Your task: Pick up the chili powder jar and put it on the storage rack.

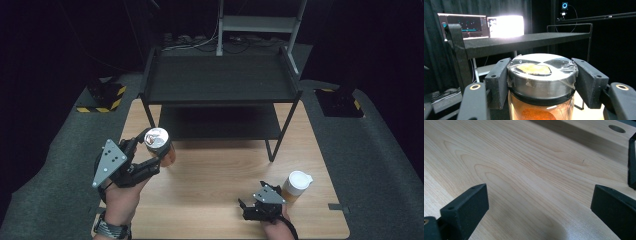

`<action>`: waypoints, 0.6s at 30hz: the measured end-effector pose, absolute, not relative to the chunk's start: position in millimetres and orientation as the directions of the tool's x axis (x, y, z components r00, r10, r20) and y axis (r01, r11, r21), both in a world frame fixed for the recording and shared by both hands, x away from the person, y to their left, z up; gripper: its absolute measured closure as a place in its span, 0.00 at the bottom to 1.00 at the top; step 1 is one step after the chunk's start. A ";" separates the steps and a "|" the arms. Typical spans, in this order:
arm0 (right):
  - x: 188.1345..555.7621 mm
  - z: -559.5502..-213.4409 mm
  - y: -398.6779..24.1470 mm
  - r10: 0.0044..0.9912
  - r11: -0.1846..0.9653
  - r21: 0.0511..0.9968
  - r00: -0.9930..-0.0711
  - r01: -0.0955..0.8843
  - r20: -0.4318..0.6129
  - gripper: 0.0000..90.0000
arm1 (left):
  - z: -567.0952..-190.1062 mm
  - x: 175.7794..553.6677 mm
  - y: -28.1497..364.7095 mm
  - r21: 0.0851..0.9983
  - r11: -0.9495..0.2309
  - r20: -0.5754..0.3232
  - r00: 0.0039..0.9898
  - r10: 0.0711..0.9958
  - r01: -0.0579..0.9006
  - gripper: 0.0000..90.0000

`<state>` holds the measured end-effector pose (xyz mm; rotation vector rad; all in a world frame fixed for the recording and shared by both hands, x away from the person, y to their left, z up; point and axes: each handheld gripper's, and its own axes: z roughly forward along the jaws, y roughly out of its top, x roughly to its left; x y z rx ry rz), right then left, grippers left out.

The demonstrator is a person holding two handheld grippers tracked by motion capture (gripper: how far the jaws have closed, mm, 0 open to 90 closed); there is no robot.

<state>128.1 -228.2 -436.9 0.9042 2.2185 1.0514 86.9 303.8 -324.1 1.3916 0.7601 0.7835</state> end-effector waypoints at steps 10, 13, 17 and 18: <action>128.5 -436.5 -228.6 0.750 0.473 0.809 -0.641 0.350 -0.161 0.01 | -310.8 95.5 298.5 0.998 0.036 0.000 0.552 0.834 -0.055 0.39; 128.4 -436.7 -228.6 0.749 0.473 0.809 -0.642 0.348 -0.162 0.01 | -306.8 98.5 297.1 0.997 0.045 -0.003 0.554 0.833 -0.062 0.39; 128.6 -436.7 -229.3 0.750 0.472 0.810 -0.642 0.348 -0.161 0.01 | -302.7 102.9 296.1 0.995 0.060 -0.008 0.555 0.832 -0.074 0.39; 128.7 -436.7 -229.4 0.750 0.472 0.810 -0.642 0.348 -0.161 0.01 | -302.1 103.8 295.8 0.995 0.062 -0.009 0.555 0.832 -0.076 0.39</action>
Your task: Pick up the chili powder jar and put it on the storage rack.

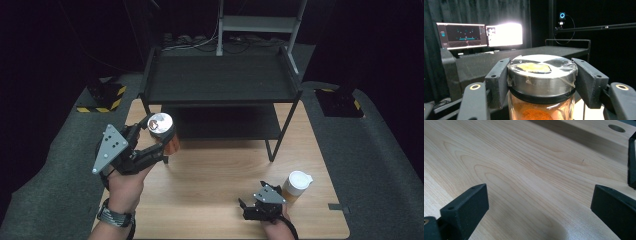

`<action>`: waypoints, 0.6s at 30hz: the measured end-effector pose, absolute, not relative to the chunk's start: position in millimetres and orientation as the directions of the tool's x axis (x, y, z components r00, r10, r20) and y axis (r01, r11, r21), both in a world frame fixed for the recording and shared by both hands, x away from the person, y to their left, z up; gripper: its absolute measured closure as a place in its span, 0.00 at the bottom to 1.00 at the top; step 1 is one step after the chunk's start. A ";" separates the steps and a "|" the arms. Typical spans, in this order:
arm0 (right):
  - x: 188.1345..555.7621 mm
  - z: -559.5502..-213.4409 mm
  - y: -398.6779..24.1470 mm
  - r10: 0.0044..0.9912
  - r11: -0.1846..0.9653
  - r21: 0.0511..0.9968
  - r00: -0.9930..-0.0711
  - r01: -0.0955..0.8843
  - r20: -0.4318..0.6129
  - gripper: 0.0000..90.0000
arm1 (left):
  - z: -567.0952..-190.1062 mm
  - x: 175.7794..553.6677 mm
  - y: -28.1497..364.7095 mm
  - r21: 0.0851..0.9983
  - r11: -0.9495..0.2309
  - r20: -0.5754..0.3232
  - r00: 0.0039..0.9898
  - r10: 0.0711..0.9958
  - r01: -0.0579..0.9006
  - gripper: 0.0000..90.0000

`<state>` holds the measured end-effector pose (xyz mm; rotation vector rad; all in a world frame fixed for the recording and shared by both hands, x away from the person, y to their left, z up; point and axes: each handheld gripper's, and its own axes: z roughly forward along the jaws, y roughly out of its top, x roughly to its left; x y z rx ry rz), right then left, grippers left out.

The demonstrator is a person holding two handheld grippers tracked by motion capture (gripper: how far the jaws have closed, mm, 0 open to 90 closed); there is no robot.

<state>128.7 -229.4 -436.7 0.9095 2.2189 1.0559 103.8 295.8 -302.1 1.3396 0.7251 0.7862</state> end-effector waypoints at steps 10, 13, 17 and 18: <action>128.7 -436.7 -229.4 0.748 0.473 0.810 -0.644 0.347 -0.161 0.01 | -293.4 115.5 291.3 0.993 0.074 -0.009 0.558 0.830 -0.095 0.39; 128.6 -436.8 -229.4 0.748 0.472 0.810 -0.644 0.346 -0.161 0.01 | -291.9 119.2 289.6 0.992 0.080 -0.010 0.559 0.829 -0.102 0.39; 128.8 -436.7 -229.6 0.748 0.472 0.810 -0.644 0.347 -0.160 0.01 | -288.6 124.5 287.7 0.990 0.094 -0.017 0.562 0.827 -0.108 0.39; 128.7 -436.8 -229.6 0.748 0.472 0.811 -0.644 0.347 -0.160 0.01 | -287.6 125.3 287.1 0.990 0.093 -0.016 0.562 0.827 -0.109 0.39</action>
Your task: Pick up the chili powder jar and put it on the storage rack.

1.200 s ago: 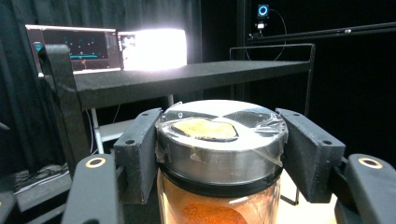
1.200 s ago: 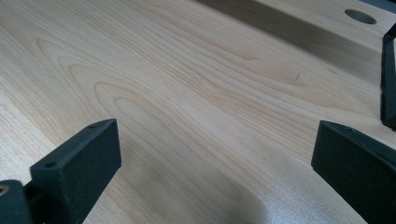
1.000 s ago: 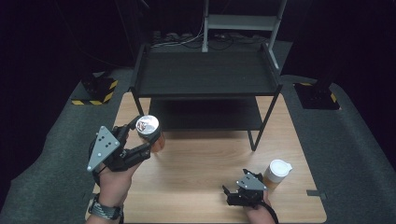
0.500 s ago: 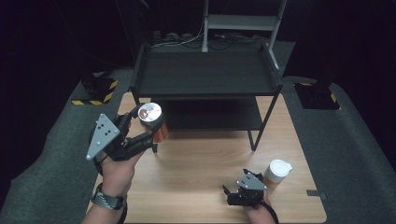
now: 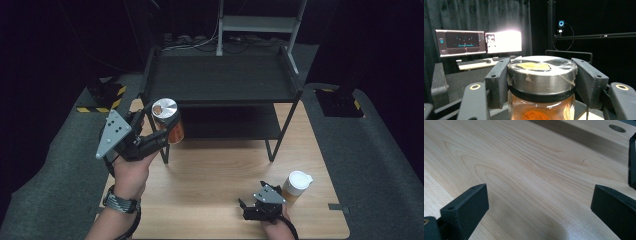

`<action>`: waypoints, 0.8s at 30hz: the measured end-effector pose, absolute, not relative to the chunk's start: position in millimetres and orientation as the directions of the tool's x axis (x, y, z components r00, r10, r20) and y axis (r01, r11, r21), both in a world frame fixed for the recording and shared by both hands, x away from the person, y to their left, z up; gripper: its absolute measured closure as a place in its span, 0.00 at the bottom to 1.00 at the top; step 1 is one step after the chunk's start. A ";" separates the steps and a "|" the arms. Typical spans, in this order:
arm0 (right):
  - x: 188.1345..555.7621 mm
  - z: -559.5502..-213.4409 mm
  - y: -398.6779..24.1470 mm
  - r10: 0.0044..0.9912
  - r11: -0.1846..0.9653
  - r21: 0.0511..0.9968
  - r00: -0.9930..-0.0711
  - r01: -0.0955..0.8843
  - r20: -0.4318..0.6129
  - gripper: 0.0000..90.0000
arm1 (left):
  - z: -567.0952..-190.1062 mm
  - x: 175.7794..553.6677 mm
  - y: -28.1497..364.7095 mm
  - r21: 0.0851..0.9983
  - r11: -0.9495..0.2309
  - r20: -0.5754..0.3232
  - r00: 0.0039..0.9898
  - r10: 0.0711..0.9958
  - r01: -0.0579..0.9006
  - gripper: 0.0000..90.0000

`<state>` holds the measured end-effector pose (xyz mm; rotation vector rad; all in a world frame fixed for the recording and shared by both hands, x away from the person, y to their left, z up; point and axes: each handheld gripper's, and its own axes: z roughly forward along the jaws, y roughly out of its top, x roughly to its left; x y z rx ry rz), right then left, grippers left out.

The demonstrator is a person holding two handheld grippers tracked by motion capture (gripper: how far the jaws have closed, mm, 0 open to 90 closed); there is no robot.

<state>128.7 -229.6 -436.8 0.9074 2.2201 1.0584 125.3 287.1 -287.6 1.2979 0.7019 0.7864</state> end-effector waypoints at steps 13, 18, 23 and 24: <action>128.6 -437.0 -230.3 0.748 0.469 0.812 -0.645 0.346 -0.158 0.01 | -265.9 143.0 278.1 0.987 0.079 0.010 0.545 0.838 -0.139 0.39; 129.0 -437.0 -230.9 0.749 0.466 0.813 -0.644 0.348 -0.154 0.01 | -260.3 151.5 275.7 0.985 0.102 -0.011 0.542 0.840 -0.138 0.39; 128.6 -437.2 -231.3 0.750 0.463 0.815 -0.643 0.348 -0.152 0.01 | -253.6 161.5 272.0 0.984 0.105 -0.013 0.540 0.842 -0.141 0.39; 128.5 -437.3 -231.4 0.750 0.463 0.815 -0.643 0.348 -0.152 0.01 | -252.5 162.7 271.3 0.985 0.103 -0.011 0.539 0.842 -0.142 0.39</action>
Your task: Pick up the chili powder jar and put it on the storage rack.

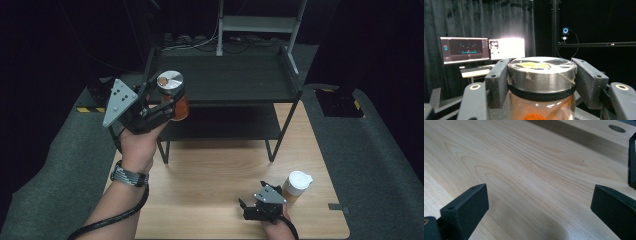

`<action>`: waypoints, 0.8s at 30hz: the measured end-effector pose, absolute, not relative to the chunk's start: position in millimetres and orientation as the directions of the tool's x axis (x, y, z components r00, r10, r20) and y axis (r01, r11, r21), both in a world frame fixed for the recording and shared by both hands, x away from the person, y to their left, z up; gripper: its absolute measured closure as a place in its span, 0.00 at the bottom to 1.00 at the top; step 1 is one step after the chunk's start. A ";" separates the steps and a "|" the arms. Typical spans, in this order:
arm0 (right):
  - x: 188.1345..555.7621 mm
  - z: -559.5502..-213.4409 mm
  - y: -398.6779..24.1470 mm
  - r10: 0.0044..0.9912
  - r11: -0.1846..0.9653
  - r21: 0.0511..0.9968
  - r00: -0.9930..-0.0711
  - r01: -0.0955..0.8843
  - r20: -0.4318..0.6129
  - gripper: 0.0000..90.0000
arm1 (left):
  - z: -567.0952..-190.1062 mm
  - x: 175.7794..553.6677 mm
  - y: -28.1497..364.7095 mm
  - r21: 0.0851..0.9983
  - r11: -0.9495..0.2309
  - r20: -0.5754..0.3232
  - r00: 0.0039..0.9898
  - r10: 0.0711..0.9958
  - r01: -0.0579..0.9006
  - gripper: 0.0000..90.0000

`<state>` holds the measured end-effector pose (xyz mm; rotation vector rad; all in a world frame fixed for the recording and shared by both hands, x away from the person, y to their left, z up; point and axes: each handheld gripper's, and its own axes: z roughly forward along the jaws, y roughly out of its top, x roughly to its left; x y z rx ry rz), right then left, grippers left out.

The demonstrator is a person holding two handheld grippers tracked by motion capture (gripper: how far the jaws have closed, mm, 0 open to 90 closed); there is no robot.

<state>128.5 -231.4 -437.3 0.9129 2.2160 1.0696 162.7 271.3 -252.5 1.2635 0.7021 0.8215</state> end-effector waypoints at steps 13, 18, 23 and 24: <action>128.0 -437.3 -231.4 0.749 0.463 0.816 -0.644 0.346 -0.152 0.01 | -245.3 187.6 257.9 0.982 0.103 -0.005 0.517 0.856 -0.161 0.39; 128.3 -437.3 -232.2 0.750 0.461 0.817 -0.644 0.347 -0.150 0.01 | -243.9 195.4 252.5 0.982 0.098 -0.003 0.509 0.861 -0.159 0.39; 128.5 -437.3 -232.4 0.750 0.460 0.817 -0.644 0.347 -0.149 0.01 | -243.3 203.4 246.9 0.983 0.094 -0.001 0.503 0.864 -0.160 0.39; 128.4 -437.4 -232.4 0.750 0.460 0.817 -0.645 0.347 -0.149 0.01 | -243.3 204.5 246.2 0.983 0.092 0.000 0.503 0.864 -0.159 0.39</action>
